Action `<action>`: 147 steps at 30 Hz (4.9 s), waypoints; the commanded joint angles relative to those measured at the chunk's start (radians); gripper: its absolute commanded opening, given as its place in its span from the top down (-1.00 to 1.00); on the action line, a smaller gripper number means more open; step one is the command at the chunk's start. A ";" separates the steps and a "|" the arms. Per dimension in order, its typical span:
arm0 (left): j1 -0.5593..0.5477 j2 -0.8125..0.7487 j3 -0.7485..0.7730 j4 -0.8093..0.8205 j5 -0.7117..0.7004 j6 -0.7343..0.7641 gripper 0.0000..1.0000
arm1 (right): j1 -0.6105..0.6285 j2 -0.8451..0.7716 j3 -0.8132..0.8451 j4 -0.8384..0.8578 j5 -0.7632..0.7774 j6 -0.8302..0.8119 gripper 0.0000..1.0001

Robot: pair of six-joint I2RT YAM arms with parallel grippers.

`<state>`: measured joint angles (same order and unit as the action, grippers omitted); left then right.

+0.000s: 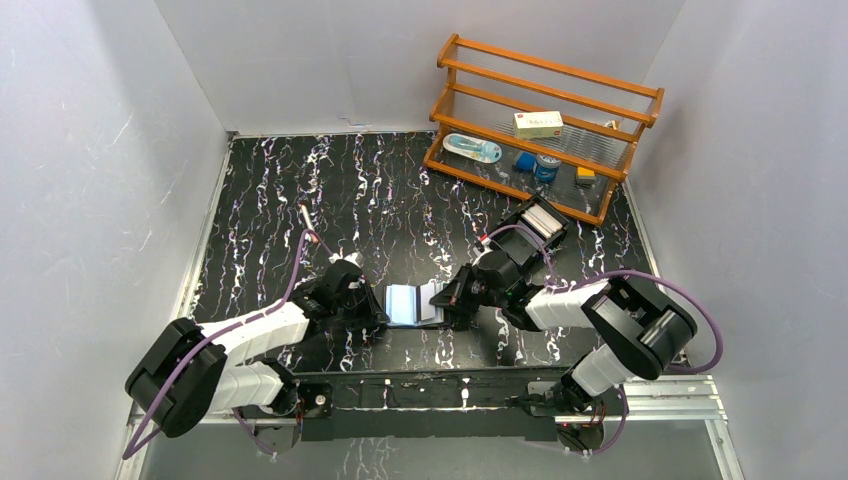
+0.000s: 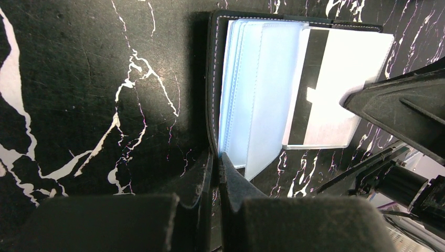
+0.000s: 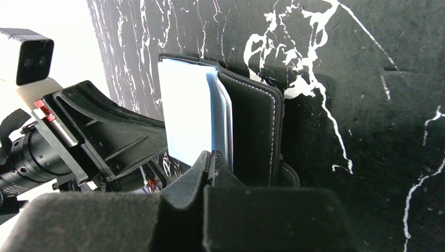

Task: Put the credit cards into the card holder
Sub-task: Insert the credit card into the card slot, then adjust the card slot to the card holder.

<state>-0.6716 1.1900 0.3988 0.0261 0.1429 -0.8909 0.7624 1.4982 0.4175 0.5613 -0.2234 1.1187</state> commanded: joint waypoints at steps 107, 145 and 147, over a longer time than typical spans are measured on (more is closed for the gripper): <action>-0.003 -0.084 0.285 -0.295 0.064 0.122 1.00 | 0.072 0.047 0.403 -0.548 -0.009 -0.294 0.12; -0.003 0.040 0.314 -0.305 0.109 0.184 0.62 | 0.074 0.148 0.336 -0.425 -0.022 -0.296 0.31; -0.004 0.045 0.312 -0.298 0.101 0.187 0.55 | 0.075 0.151 0.337 -0.424 -0.023 -0.295 0.31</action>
<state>-0.6716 1.2297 0.7147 -0.2928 0.2508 -0.7162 0.8318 1.6333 0.7559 0.1074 -0.2432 0.8333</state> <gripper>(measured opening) 0.194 0.348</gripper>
